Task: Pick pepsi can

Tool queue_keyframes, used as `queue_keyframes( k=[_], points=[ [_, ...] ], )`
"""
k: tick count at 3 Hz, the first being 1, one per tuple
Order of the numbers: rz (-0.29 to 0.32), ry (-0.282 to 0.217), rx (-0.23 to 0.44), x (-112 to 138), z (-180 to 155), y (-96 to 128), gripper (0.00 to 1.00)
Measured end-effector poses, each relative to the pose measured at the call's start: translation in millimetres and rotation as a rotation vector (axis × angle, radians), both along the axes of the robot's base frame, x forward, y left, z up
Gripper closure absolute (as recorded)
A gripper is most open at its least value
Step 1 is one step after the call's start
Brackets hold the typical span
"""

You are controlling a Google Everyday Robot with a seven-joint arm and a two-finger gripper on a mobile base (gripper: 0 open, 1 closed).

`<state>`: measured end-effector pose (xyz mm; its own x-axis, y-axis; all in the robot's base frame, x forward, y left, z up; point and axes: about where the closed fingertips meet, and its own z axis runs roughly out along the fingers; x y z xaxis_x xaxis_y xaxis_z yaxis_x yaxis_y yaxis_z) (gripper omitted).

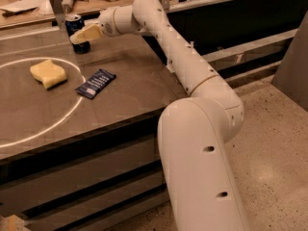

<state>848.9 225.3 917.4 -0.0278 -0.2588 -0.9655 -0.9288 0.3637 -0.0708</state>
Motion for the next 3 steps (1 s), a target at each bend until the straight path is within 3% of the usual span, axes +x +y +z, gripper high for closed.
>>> queue_keyframes(
  k=[1,3],
  points=[
    [0.051,-0.014,0.011,-1.3,-8.1,14.4,0.0],
    [0.058,-0.059,-0.083,2.2,-10.4,21.7,0.0]
  ],
)
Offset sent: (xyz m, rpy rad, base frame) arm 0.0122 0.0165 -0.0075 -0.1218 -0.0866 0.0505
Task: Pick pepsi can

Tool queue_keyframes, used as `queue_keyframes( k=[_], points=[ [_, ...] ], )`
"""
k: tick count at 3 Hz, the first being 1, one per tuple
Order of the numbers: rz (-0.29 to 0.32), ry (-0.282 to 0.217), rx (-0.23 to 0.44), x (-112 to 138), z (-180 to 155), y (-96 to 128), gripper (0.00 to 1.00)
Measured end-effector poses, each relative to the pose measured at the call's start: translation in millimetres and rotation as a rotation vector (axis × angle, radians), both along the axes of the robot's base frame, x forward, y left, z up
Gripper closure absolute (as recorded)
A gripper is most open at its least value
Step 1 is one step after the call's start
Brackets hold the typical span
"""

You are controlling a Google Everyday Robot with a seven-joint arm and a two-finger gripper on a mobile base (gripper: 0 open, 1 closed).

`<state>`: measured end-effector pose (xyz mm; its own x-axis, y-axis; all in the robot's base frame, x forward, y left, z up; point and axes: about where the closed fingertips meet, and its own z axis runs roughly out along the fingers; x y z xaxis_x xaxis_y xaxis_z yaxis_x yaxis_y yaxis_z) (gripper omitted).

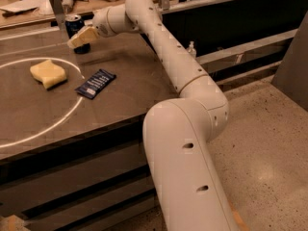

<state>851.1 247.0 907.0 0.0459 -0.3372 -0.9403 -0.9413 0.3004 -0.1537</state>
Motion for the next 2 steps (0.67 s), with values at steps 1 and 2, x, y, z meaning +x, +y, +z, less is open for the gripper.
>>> queue_keyframes(
  k=[1,2],
  points=[
    [0.007,-0.006,0.001,0.5,2.2,3.3,0.0],
    [0.012,-0.008,0.016,2.6,3.3,7.9,0.0]
  ],
)
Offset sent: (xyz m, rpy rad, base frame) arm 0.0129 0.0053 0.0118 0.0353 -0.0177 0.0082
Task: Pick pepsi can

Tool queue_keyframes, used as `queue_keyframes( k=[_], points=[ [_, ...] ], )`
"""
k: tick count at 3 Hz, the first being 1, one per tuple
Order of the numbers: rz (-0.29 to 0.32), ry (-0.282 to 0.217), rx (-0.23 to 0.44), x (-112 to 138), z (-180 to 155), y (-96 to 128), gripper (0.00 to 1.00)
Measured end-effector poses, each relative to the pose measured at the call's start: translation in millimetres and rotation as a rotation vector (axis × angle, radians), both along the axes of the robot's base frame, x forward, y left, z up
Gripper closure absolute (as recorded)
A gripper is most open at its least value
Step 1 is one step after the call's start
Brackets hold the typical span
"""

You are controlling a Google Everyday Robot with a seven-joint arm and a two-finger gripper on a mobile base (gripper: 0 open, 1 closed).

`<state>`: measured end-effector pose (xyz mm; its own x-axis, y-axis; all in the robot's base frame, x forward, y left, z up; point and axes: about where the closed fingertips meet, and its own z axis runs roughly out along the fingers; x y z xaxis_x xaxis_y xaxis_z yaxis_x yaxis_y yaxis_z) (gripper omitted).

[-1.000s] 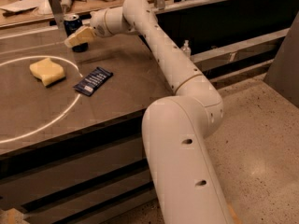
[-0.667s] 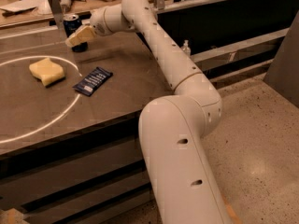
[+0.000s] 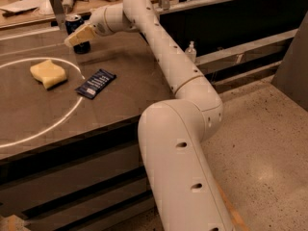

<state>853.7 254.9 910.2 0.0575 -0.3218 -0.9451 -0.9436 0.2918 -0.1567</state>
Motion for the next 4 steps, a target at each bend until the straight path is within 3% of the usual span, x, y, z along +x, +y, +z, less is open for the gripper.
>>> queue_keyframes(
  k=[1,4],
  points=[
    [-0.004,-0.015,0.005,3,3,4,0.12],
    [-0.038,-0.022,0.006,13,7,-8,0.81]
  ],
)
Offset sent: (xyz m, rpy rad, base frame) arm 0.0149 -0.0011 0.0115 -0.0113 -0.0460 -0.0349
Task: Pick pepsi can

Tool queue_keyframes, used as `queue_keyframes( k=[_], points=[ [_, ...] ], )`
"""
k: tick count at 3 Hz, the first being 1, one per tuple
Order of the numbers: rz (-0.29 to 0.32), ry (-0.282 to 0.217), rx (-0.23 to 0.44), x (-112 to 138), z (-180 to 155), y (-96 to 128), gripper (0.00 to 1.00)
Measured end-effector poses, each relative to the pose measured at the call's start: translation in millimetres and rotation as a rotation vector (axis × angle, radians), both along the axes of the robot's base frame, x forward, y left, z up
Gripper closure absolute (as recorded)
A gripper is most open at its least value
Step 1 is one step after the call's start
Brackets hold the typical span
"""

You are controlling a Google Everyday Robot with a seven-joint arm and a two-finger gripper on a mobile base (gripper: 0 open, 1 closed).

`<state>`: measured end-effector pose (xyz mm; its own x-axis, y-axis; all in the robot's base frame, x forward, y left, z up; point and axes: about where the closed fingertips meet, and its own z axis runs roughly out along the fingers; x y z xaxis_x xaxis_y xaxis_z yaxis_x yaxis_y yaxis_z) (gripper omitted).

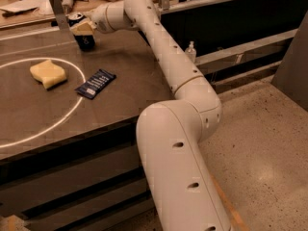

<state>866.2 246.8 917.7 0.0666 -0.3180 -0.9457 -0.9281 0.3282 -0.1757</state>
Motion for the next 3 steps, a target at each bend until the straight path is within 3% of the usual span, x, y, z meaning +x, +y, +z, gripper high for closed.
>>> queue_keyframes(
  k=[1,2,3],
  points=[
    [-0.01,-0.021,-0.004,-4,22,-17,1.0],
    [-0.008,-0.063,0.005,-14,59,-35,1.0],
    [-0.008,-0.063,0.004,-14,59,-34,1.0]
  ],
)
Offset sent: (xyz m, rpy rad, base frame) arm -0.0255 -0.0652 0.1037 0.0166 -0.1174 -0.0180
